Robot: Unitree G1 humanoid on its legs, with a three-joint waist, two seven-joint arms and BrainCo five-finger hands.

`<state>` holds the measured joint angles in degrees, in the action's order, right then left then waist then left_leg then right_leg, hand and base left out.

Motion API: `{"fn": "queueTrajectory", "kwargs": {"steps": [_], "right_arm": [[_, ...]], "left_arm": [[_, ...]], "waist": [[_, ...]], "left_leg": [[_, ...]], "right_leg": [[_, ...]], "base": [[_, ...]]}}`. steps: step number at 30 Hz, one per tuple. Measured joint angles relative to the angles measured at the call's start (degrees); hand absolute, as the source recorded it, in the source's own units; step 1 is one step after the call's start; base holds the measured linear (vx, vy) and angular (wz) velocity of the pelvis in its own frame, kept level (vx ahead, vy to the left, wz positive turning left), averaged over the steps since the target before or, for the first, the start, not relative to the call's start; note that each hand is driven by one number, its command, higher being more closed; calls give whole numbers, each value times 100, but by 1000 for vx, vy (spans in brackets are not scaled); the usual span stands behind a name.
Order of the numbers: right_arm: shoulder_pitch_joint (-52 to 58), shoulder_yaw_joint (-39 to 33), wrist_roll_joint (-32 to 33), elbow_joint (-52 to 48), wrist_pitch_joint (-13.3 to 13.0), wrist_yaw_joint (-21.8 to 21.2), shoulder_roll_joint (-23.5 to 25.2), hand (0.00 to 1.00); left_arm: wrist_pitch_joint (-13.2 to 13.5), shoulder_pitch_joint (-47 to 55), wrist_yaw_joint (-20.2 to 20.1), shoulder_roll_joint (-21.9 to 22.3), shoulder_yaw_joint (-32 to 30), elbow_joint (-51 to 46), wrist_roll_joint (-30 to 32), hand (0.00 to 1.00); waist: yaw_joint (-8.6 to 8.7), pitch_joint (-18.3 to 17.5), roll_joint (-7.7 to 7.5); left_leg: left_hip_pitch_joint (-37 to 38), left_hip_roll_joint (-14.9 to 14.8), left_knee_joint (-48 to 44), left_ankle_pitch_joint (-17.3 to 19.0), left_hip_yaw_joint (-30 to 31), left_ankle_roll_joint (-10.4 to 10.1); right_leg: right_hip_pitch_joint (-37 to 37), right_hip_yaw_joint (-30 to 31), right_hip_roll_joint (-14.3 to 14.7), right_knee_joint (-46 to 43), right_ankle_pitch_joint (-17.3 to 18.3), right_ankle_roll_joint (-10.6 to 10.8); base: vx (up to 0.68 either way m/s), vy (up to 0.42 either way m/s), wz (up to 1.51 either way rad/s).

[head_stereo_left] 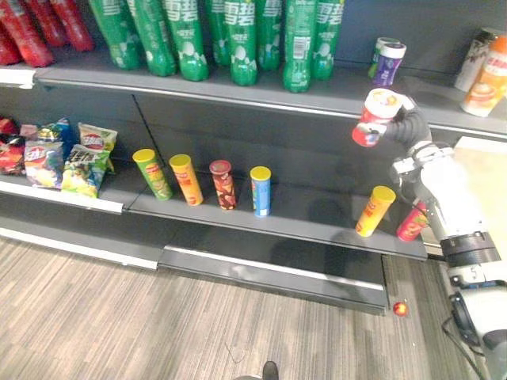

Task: Put the gum and the chips on the shelf.

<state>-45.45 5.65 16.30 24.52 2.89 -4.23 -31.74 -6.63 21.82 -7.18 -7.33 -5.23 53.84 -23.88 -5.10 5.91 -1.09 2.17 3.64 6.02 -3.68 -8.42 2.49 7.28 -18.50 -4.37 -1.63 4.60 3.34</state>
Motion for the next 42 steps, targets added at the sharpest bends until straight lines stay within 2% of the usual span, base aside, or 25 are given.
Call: {"fn": "queueTrajectory", "kwargs": {"steps": [8, 13, 17, 18, 19, 20, 21, 22, 24, 27, 34, 38, 42], "right_arm": [[-566, 399, 190, 576, -229, -19, -163, 100], [-730, 400, 395, 637, -224, -14, -386, 100], [-998, 444, 513, 786, -114, -41, -477, 100], [-1059, 441, 517, 785, -83, -126, -549, 100], [-1120, 440, 516, 780, -43, -197, -591, 100], [-1173, 428, 510, 762, 40, -274, -680, 100], [-1201, 439, 513, 735, 85, -354, -779, 100], [-1228, 439, 519, 731, 101, -439, -863, 100], [-1300, 472, 630, 674, 311, -731, -974, 100], [-1376, 550, 705, 365, 322, -917, -1015, 100], [-1651, 598, 901, -93, 322, -892, -1051, 100], [-1651, 615, 905, -18, 419, -810, -1051, 100], [-1729, 615, 1085, 357, 417, -537, -1052, 100]], "left_arm": [[-25, -62, 140, 33, 60, -10, 38, 0], [-25, -132, 190, 35, 96, -12, 37, 0], [-25, -208, 197, 30, 97, -8, 25, 0], [-30, -270, 123, -27, 95, 11, 33, 0], [-22, -291, 107, -43, 92, 14, 23, 0], [-27, -269, 154, 44, 82, 94, 28, 0], [-10, -285, 194, 68, 79, 42, 28, 0], [5, -332, 195, 56, 79, 22, 29, 0], [18, -386, 189, 27, 72, 16, 41, 0], [16, -399, 193, 26, 82, 5, 40, 0], [23, -415, 194, -20, 206, -19, 41, 0], [23, -415, 201, -42, 278, -22, 41, 0], [26, -415, 207, -69, 341, -21, 38, 0]], "waist": [[50, 200, 80], [59, 358, 118], [89, 410, 162], [95, 447, 35], [106, 472, 23], [73, 477, 222], [76, 480, 218], [98, 504, 193], [79, 519, 181], [57, 518, 182], [32, 512, 174], [32, 513, 174], [20, 511, 171]], "left_leg": [[1, 12, 0, -14, 12, -22], [-99, 25, 0, 14, -28, 14], [-240, 11, 0, 57, -209, -26], [-236, 93, -93, 256, -445, -191], [-338, 41, -354, 227, -491, 116], [-323, -93, -295, 131, -460, 203], [-223, -56, -3, 62, -452, 104], [-214, -50, -4, 55, -459, 93], [-189, -49, -5, 38, -505, 72], [-192, -53, -4, 24, -525, 53], [-165, -117, -6, -4, -528, 77], [-104, -160, -6, -50, -529, 112], [-81, -240, -4, -79, -508, 60]], "right_leg": [[37, -18, -5, 66, 11, -13], [-15, -52, -36, 90, -6, 59], [-17, 6, 23, 411, -293, 28], [-88, 37, -178, 554, -427, -2], [-118, 15, -208, 513, -430, 70], [-105, 33, -64, 446, -444, 99], [-130, 68, -112, 461, -451, 93], [-140, 71, -116, 476, -472, 85], [-147, 151, -116, 463, -480, 87], [-173, 198, -114, 458, -481, 86], [-159, 209, -39, 442, -461, 53], [-100, 212, 8, 436, -416, -13], [-110, 204, 69, 341, -352, -54]], "base": [[-11, 4, 0], [-39, 34, 5], [-18, 49, -7], [-13, 77, -6], [16, 46, -7], [12, 65, 0], [2, 20, 6], [-6, 75, 11], [15, 49, -4], [30, 6, -10], [49, -39, 0], [37, -61, -1], [-7, -49, 1]]}}
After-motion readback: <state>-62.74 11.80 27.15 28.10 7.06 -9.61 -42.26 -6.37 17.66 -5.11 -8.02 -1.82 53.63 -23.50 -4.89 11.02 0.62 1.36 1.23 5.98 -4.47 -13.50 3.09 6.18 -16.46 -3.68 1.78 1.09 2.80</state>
